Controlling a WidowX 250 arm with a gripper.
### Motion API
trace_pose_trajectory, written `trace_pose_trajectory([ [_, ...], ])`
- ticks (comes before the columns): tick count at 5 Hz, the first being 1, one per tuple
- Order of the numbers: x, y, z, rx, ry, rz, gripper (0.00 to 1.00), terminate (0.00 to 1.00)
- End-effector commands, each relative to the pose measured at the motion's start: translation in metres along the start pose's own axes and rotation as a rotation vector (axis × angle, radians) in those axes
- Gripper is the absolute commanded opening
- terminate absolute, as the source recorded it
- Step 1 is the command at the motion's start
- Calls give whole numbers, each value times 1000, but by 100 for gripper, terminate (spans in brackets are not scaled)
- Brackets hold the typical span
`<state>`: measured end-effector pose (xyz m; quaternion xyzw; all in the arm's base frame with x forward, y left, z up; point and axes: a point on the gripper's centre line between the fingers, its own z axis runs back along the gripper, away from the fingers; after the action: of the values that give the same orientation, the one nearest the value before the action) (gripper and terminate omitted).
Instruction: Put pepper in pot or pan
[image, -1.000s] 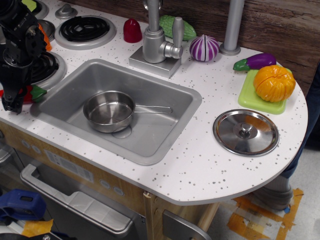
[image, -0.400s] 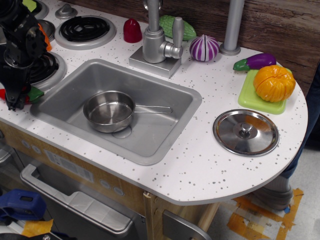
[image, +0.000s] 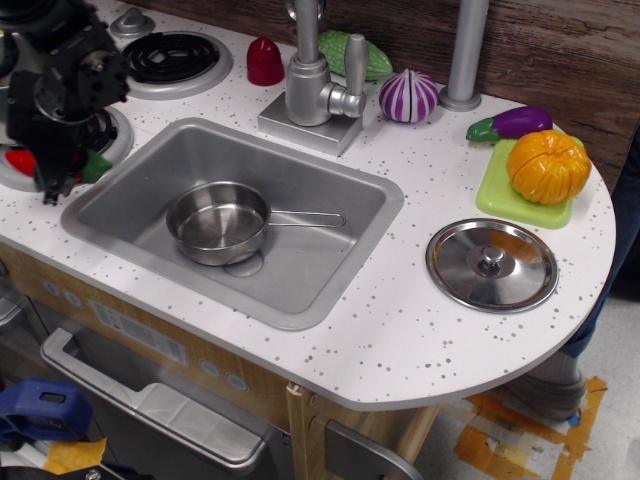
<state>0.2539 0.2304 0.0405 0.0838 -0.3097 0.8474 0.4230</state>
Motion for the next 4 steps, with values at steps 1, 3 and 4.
trace_pose_trajectory([
  [1, -38, -29, 24, -138, 56, 64, 0, 0],
  [3, -86, -44, 32, -146, 160, 100, 100, 0],
  [4, -92, -40, 26, -150, 200, 103, 100, 0],
])
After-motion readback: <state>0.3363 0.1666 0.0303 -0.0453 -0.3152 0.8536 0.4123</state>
